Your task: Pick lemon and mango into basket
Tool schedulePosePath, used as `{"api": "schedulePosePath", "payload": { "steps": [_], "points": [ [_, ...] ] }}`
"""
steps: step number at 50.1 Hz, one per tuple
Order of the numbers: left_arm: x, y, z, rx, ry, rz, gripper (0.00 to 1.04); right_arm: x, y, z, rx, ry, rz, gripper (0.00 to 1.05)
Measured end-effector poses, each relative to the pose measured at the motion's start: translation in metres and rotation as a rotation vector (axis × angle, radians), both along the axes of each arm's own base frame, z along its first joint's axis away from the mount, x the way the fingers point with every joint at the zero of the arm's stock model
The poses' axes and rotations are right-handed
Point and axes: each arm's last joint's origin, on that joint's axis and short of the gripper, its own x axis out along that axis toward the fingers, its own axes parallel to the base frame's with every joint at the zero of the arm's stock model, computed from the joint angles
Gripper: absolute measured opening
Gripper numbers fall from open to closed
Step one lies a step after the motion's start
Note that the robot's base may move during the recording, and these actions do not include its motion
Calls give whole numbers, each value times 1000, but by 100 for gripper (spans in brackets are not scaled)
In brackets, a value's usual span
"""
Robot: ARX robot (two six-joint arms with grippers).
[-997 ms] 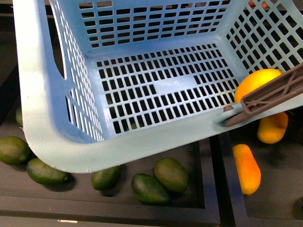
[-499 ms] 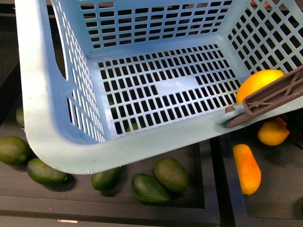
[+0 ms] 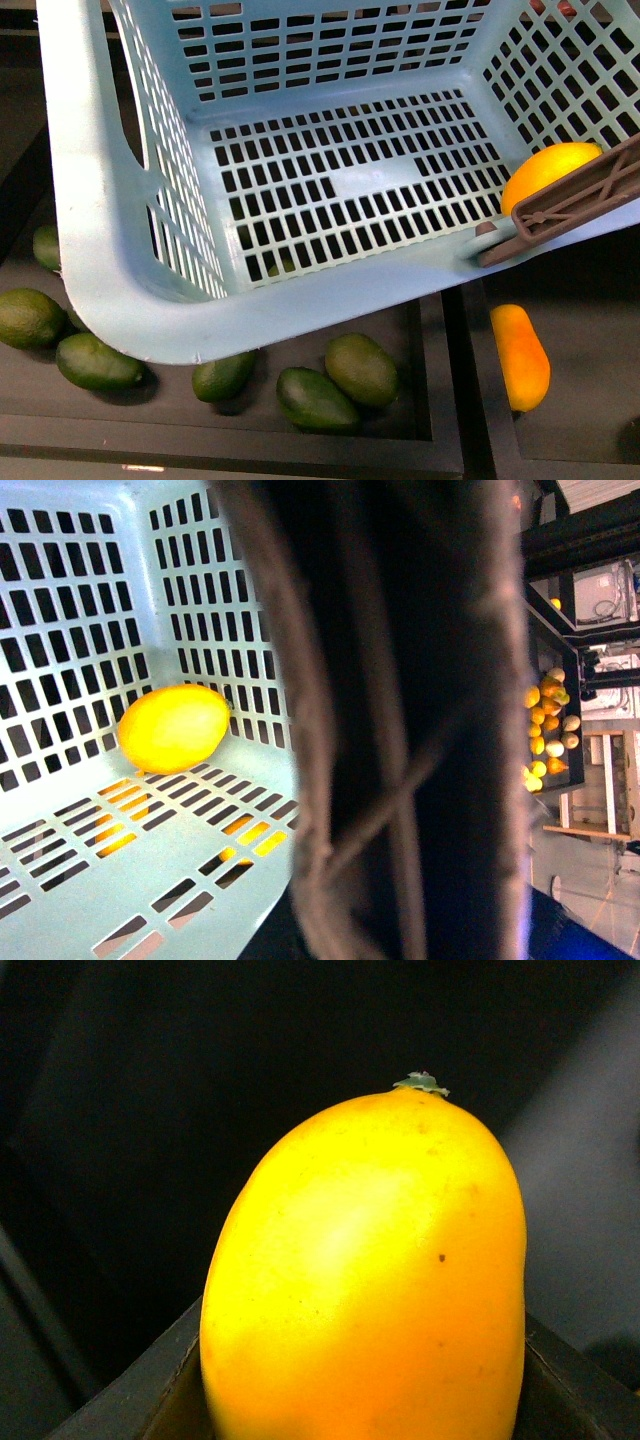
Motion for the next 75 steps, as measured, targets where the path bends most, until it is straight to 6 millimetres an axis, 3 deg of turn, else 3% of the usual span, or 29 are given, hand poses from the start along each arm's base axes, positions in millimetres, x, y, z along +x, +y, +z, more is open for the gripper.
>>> {"api": "schedulePosePath", "payload": {
  "steps": [9,15,19,23,25,29,37,43,46,57,64,75],
  "points": [
    [0,0,0,0,1,0,5,-45,21,81,-63,-185,59,62],
    [0,0,0,1,-1,2,5,-65,51,139,-144,-349,110,62],
    [0,0,0,1,-1,3,5,-72,76,166,-192,-436,152,62],
    [0,0,0,0,1,0,5,-71,94,178,-214,-474,186,62],
    [0,0,0,-1,1,-1,5,-71,99,181,-218,-482,196,62],
    [0,0,0,0,0,0,5,-64,131,190,-235,-496,276,62],
    [0,0,0,0,0,0,5,-46,191,184,-296,-450,428,62],
    [0,0,0,0,0,0,5,-31,215,176,-331,-402,471,62],
    [0,0,0,0,0,0,5,-22,219,171,-356,-367,459,64],
    [0,0,0,0,0,0,5,-13,220,159,-373,-305,449,96],
    [0,0,-1,-5,9,-4,5,-16,218,164,-370,-317,441,96],
    [1,1,-1,-1,6,11,5,-43,195,177,-338,-348,340,96]
  ]
}}
